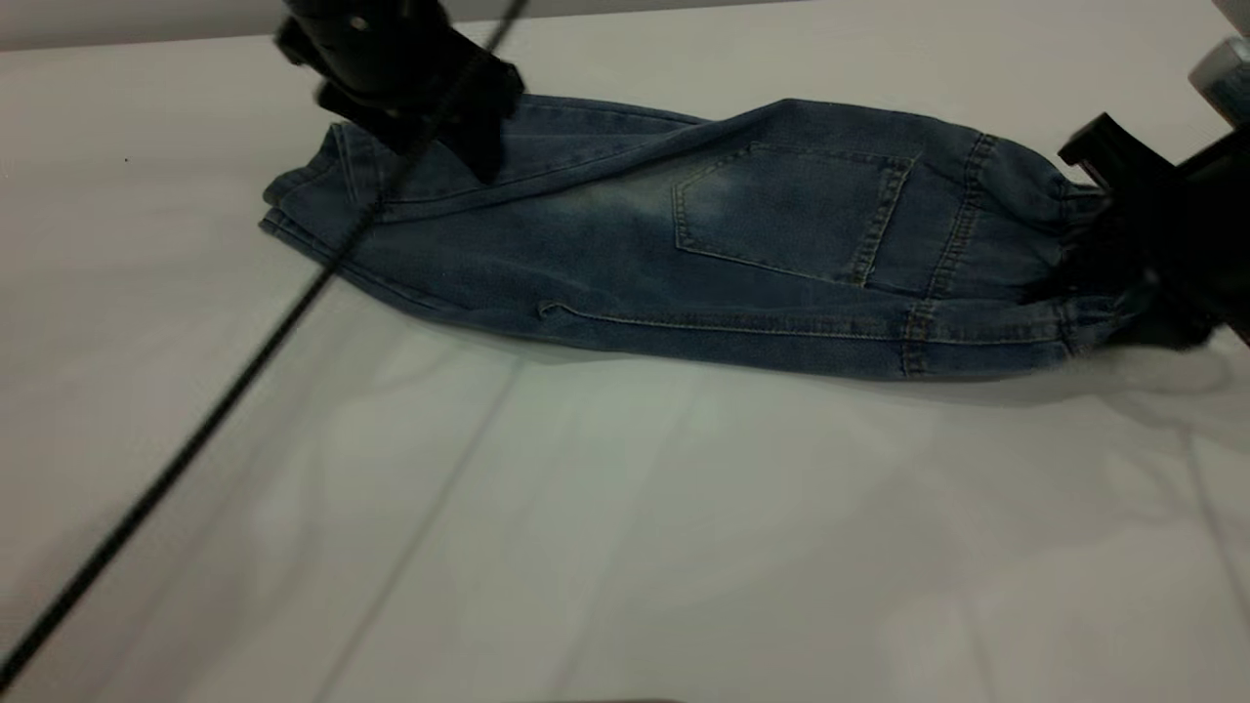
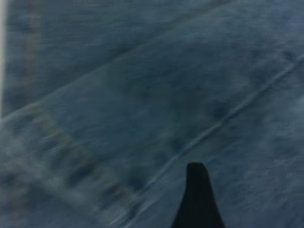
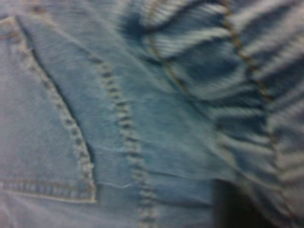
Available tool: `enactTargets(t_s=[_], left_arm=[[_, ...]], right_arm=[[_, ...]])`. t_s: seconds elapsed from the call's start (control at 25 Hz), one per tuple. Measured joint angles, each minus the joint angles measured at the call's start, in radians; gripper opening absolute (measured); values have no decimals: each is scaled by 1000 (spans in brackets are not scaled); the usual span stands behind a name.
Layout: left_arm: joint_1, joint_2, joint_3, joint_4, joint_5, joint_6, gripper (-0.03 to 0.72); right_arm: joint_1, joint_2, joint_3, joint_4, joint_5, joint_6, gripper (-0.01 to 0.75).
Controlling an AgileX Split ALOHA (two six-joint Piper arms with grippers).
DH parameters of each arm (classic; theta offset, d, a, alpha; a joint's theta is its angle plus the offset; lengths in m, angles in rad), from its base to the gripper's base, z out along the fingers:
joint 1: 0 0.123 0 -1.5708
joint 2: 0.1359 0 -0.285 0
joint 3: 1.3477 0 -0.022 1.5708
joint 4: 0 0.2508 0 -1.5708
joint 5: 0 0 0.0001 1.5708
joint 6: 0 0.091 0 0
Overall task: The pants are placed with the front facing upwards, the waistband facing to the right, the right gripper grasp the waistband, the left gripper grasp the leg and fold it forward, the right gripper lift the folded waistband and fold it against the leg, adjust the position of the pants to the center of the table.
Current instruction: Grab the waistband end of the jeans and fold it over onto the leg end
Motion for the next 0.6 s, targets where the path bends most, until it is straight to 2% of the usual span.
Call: enactTargets(t_s=[0.04, 0.12, 0.6], left_arm=[[-17, 20, -1, 0, -16, 0, 484], [-51, 59, -1, 0, -42, 0, 484], [-260, 116, -17, -25, -105, 0, 482]], right_arm=[[0, 0, -7, 0, 17, -28, 89], [-3, -4, -24, 0, 51, -85, 71], [-5, -220, -106, -15, 272, -272, 71]])
